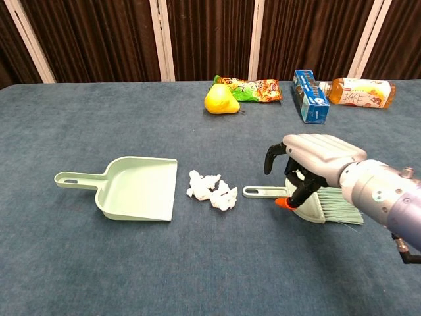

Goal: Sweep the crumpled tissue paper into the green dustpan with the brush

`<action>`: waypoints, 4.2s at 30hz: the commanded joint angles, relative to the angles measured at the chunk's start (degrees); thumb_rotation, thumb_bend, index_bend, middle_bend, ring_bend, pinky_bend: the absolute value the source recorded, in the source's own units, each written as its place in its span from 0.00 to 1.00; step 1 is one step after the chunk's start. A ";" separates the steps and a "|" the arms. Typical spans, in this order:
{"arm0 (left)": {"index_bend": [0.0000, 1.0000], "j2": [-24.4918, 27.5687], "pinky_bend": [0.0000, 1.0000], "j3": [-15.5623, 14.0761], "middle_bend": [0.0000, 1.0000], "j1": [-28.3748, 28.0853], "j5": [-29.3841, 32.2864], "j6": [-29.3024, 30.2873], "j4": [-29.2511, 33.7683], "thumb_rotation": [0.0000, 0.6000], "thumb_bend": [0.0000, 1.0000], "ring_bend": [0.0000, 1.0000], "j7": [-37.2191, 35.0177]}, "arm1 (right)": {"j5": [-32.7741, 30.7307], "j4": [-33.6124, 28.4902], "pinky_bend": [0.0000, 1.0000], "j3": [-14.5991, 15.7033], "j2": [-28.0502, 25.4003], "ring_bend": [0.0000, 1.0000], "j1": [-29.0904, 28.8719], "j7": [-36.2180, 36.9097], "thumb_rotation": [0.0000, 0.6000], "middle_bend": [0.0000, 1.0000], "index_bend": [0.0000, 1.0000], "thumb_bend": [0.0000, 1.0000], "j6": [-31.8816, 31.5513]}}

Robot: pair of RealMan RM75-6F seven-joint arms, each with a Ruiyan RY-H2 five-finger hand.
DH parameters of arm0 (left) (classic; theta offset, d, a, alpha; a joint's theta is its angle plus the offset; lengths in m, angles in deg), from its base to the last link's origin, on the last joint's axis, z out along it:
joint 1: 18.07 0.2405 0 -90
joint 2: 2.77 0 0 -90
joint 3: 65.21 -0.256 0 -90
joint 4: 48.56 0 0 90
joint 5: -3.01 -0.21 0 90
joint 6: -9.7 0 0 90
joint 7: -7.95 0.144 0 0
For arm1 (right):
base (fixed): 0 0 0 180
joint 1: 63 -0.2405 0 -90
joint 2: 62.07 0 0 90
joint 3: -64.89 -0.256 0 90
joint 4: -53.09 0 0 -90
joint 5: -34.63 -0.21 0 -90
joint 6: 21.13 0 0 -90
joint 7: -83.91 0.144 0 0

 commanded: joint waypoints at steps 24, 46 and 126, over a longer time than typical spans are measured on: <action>0.00 0.32 0.01 0.15 0.00 -0.73 0.65 -1.07 -0.22 1.00 0.00 0.00 -1.22 | -4.58 8.09 0.78 0.42 5.42 0.92 -2.81 -1.24 1.00 0.86 0.44 0.37 -0.15; 0.00 0.45 0.01 -0.24 0.00 -0.81 0.42 -1.11 0.14 1.00 0.00 0.00 -1.00 | -3.57 3.41 0.78 -0.63 2.23 0.92 -1.91 1.31 1.00 0.86 0.77 0.48 -2.13; 0.57 -25.67 1.00 10.04 1.00 -29.27 51.65 -2.63 1.06 1.00 0.55 0.99 47.84 | -11.29 -19.25 0.78 -4.07 -19.59 0.92 -3.78 10.15 1.00 0.86 0.80 0.61 -5.80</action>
